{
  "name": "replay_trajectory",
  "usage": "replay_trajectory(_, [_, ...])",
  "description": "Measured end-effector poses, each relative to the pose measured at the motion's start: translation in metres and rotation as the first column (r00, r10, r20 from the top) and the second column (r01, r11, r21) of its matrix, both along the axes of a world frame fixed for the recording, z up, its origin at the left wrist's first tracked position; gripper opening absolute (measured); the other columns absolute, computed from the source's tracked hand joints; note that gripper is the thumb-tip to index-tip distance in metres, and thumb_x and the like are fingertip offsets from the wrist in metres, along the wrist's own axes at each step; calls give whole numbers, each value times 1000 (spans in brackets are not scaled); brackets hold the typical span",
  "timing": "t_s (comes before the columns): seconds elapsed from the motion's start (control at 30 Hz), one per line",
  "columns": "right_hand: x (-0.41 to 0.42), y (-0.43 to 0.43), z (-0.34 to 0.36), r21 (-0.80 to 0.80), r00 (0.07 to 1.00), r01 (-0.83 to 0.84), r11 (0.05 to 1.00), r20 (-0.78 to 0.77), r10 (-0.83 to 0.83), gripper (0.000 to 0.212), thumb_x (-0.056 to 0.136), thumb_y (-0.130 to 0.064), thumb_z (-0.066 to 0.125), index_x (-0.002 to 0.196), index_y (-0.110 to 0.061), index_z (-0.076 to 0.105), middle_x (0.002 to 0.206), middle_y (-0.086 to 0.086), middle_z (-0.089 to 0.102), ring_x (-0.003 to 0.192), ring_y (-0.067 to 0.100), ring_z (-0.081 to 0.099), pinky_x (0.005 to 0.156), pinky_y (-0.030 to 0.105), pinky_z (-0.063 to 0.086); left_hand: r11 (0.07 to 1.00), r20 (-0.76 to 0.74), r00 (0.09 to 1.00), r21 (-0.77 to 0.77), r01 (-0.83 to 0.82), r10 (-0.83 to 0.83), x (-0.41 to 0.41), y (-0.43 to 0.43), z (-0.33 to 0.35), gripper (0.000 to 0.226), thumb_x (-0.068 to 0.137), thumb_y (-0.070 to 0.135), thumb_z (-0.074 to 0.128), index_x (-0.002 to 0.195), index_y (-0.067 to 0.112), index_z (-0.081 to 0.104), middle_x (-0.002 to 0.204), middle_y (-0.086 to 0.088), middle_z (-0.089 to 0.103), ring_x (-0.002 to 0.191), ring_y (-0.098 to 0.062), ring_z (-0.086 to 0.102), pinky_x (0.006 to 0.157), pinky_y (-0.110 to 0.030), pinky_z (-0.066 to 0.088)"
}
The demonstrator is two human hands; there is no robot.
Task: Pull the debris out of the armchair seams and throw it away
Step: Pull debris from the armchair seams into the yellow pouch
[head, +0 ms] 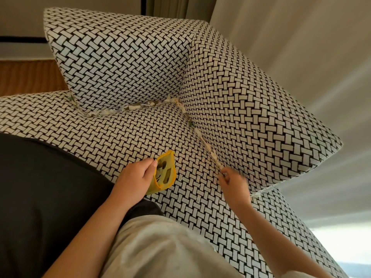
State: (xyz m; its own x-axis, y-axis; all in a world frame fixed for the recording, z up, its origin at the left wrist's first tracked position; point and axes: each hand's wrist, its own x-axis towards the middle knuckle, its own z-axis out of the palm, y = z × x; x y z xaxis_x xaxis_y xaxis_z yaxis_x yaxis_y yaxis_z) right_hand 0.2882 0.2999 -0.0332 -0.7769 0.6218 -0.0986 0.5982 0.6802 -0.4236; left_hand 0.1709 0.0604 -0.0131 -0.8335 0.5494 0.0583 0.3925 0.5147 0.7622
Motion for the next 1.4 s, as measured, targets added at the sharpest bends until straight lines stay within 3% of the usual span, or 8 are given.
replay_trajectory(0.17, [2, 8, 2, 155, 969, -18, 988, 245, -21, 21, 98, -23, 42, 110, -10, 52, 83, 2, 59, 73, 15, 59, 66, 26, 54, 1000, -1, 1000, -14, 18, -18, 0, 0, 0, 35, 97, 28, 38, 65, 19, 48, 52, 1, 47, 46, -10, 40, 48, -26, 35])
replay_trajectory(0.5, [-21, 4, -5, 251, 916, -25, 968, 393, -78, 24, 95, -8, 46, 117, -9, 55, 94, 5, 64, 72, 13, 57, 63, 23, 54, 1000, 4, 1000, -27, 15, -15, 0, -2, -1, 35, 97, 30, 37, 68, 15, 51, 55, -3, 49, 49, -12, 41, 50, -28, 36])
replay_trajectory(0.7, [-16, 4, -7, 244, 965, -4, 970, 257, -61, 22, 100, -19, 36, 108, -9, 54, 81, 2, 58, 65, 13, 54, 56, 24, 47, 1000, -7, 1000, -23, 16, -16, 0, -3, -1, 35, 97, 28, 38, 64, 18, 46, 54, 0, 46, 48, -11, 39, 49, -27, 34])
replay_trajectory(0.83, [-22, -5, 5, -11, 999, 33, 999, -2, -33, 24, 99, -26, 37, 92, -12, 55, 70, -7, 55, 51, 5, 46, 43, 14, 37, 999, 1, 1000, -33, 15, -15, 0, -2, -1, 35, 97, 29, 37, 64, 20, 46, 54, 1, 46, 49, -10, 40, 49, -25, 33])
replay_trajectory(0.93, [-33, -27, 22, -170, 982, -94, 981, -179, 63, 20, 97, -26, 45, 81, -16, 52, 58, -8, 45, 43, 3, 32, 36, 13, 29, 999, -1, 1000, -30, 14, -14, 0, -2, 0, 35, 97, 28, 38, 62, 24, 42, 54, 3, 45, 49, -10, 39, 49, -22, 32])
replay_trajectory(1.1, [-51, -75, 43, -321, 898, -309, 896, -410, 163, 9, 94, -16, 49, 88, -12, 55, 58, -6, 47, 42, 4, 34, 39, 18, 29, 999, -5, 1000, -37, 7, -7, 0, -2, 1, 35, 97, 28, 39, 63, 27, 41, 53, 4, 45, 48, -8, 40, 48, -21, 32])
replay_trajectory(1.27, [-59, -102, 42, -249, 847, -450, 858, -424, 321, 6, 94, -13, 51, 88, -14, 53, 53, -9, 45, 44, 6, 40, 42, 15, 31, 1000, 27, 1000, -12, -2, 2, 1, -3, 1, 33, 97, 27, 40, 64, 31, 43, 55, 5, 49, 49, -7, 45, 51, -22, 36])
replay_trajectory(1.4, [-54, -101, 36, -215, 835, -490, 845, -394, 384, 7, 90, -15, 58, 94, -11, 53, 57, 2, 50, 47, 5, 41, 46, 16, 39, 1000, 7, 1000, 1, 14, -14, 2, -3, 2, 33, 97, 25, 42, 64, 29, 44, 53, 5, 47, 48, -9, 44, 50, -25, 36])
